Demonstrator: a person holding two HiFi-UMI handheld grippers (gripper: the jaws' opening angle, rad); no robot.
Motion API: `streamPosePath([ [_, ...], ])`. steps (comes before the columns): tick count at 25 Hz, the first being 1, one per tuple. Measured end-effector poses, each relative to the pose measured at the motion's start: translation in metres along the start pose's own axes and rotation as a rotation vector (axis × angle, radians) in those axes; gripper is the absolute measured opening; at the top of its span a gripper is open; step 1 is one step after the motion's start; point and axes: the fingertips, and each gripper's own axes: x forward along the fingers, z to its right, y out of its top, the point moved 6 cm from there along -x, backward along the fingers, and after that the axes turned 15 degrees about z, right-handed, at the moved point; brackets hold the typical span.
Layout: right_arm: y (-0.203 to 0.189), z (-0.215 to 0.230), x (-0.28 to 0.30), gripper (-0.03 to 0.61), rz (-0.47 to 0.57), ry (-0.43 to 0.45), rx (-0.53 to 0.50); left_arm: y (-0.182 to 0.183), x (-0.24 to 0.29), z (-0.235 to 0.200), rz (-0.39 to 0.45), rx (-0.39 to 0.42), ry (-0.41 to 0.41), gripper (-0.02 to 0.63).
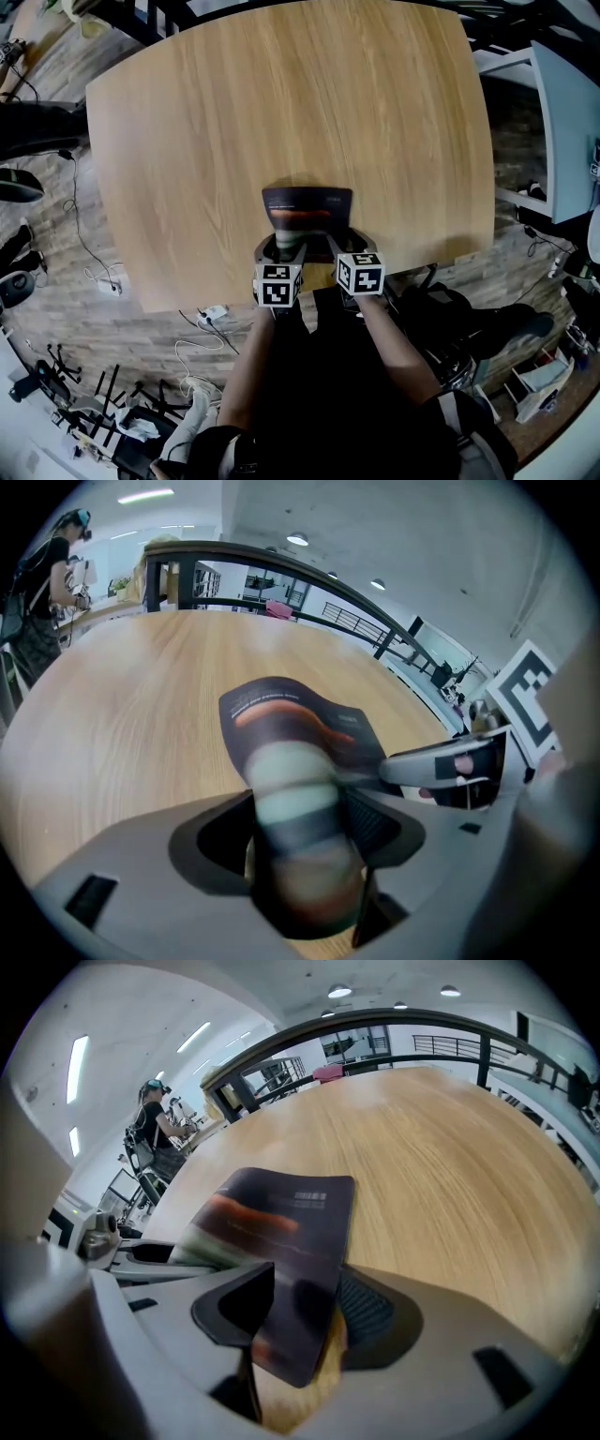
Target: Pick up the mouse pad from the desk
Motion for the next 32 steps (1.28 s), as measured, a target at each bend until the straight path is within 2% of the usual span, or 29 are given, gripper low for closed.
streamPosePath([
  [10, -0.002, -0.018, 0.007, 0.216, -0.021, 0.062, -0.006, 0.001, 0.000, -0.003, 0.012, 0.014, -0.003, 0.296],
  [14, -0.008, -0.029, 0.009, 0.178, -0.042, 0.102, 0.004, -0.002, -0.001, -0.006, 0.010, 0.048, 0.015, 0.296],
  [18, -0.008, -0.027, 0.009, 0.167, -0.034, 0.100, 0.020, -0.003, 0.000, -0.008, 0.032, 0.028, 0.016, 0.288],
  [22, -0.006, -0.028, 0.008, 0.179, -0.035, 0.117, 0.024, -0.003, -0.004, -0.011, 0.046, 0.023, 0.028, 0.254],
  [25, -0.005, -0.028, 0.006, 0.183, -0.019, 0.113, 0.022, -0.005, -0.005, -0.012, 0.064, 0.003, 0.036, 0.196],
  [29, -0.004, -0.031, 0.003, 0.183, -0.012, 0.111, 0.013, -0.002, -0.007, -0.011, 0.083, 0.010, 0.027, 0.158],
  [32, -0.005, -0.030, 0.000, 0.184, -0.009, 0.109, 0.009, -0.002, -0.008, -0.012, 0.095, 0.012, 0.029, 0.095],
])
